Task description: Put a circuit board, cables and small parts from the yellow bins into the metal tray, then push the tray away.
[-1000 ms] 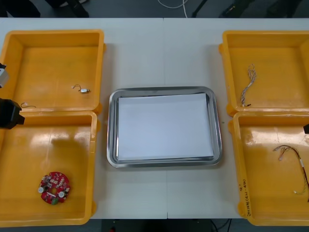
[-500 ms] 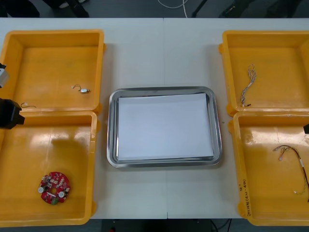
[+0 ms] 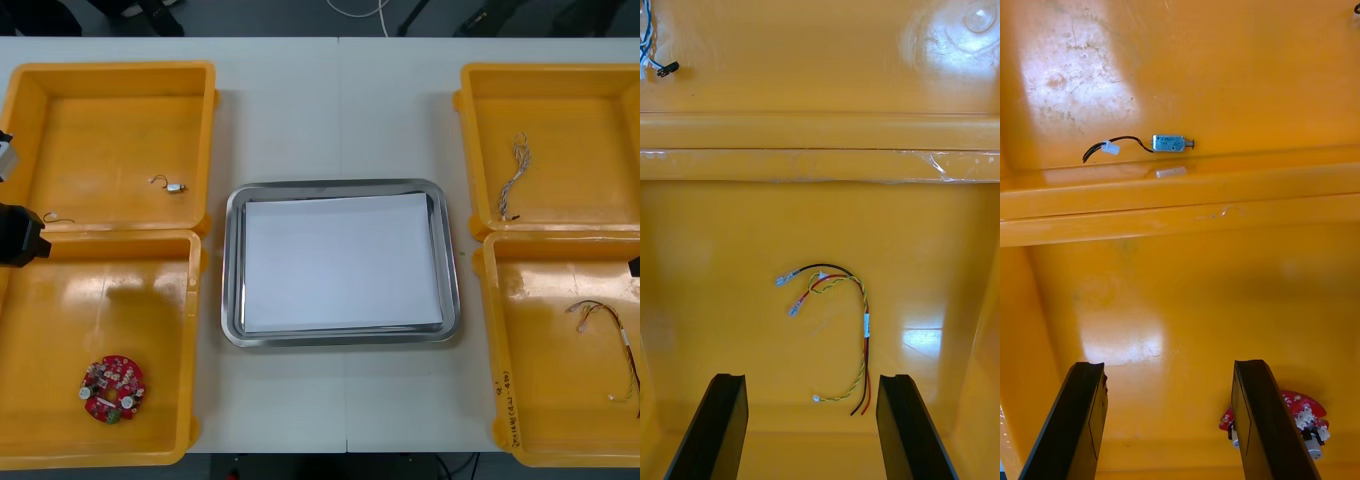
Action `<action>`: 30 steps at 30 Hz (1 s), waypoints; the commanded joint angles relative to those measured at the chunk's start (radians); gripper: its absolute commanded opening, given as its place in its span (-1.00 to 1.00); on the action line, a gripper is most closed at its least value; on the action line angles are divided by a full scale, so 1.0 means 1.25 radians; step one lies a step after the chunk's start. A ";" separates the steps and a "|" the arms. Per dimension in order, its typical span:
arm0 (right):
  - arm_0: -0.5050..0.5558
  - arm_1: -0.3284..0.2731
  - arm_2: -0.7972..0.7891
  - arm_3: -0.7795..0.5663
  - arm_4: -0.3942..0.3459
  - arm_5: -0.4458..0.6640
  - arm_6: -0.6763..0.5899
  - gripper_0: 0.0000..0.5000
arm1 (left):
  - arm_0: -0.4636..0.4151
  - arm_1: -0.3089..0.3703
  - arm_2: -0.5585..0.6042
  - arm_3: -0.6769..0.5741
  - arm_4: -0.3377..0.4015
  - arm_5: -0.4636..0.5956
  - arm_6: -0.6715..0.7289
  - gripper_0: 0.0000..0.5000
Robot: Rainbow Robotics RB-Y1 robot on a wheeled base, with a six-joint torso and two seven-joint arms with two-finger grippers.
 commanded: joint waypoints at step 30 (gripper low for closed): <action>-0.019 -0.001 0.005 -0.018 0.004 0.000 0.025 1.00 | 0.010 0.006 0.018 -0.027 0.002 0.006 0.062 0.94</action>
